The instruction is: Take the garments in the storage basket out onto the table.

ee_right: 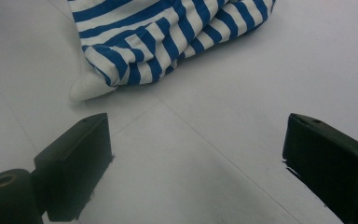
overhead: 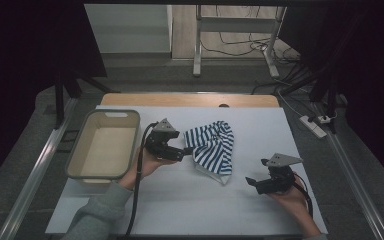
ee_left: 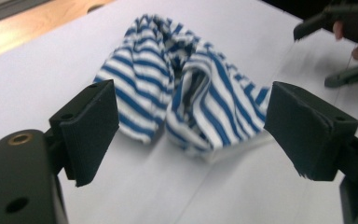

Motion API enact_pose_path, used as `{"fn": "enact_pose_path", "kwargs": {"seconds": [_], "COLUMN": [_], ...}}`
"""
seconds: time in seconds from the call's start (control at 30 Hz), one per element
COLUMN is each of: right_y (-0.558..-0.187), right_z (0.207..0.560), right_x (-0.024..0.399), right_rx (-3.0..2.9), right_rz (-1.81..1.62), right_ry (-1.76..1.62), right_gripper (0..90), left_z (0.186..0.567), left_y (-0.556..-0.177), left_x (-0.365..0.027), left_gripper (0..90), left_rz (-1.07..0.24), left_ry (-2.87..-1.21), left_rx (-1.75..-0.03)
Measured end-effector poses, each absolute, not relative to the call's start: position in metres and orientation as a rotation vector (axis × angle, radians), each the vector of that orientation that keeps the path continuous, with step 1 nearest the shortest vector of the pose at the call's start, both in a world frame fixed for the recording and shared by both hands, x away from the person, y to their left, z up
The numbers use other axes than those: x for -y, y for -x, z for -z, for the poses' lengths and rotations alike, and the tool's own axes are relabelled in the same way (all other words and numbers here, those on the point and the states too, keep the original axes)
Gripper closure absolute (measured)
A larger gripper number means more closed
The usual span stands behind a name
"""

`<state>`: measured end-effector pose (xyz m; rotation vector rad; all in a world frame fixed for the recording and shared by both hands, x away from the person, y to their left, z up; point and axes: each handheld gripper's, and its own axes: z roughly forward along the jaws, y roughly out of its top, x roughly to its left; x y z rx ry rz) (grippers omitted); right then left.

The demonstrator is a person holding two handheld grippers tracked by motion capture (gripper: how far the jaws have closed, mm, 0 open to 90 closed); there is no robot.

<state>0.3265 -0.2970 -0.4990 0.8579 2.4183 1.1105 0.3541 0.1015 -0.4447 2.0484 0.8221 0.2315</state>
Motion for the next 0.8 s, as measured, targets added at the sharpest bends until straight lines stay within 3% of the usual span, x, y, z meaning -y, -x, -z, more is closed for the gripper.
{"fn": "enact_pose_path", "kwargs": {"seconds": [0.8], "right_y": [-0.323], "right_z": [0.494], "right_x": [0.299], "right_rx": [-2.374], "right_rz": [-1.169], "right_ry": [-0.84], "right_gripper": [8.0], "left_z": [0.457], "left_y": [-0.283], "left_x": [-0.186], "left_gripper": [18.3], "left_rz": [-0.311], "left_ry": [-2.017], "left_rx": [-0.946]}}
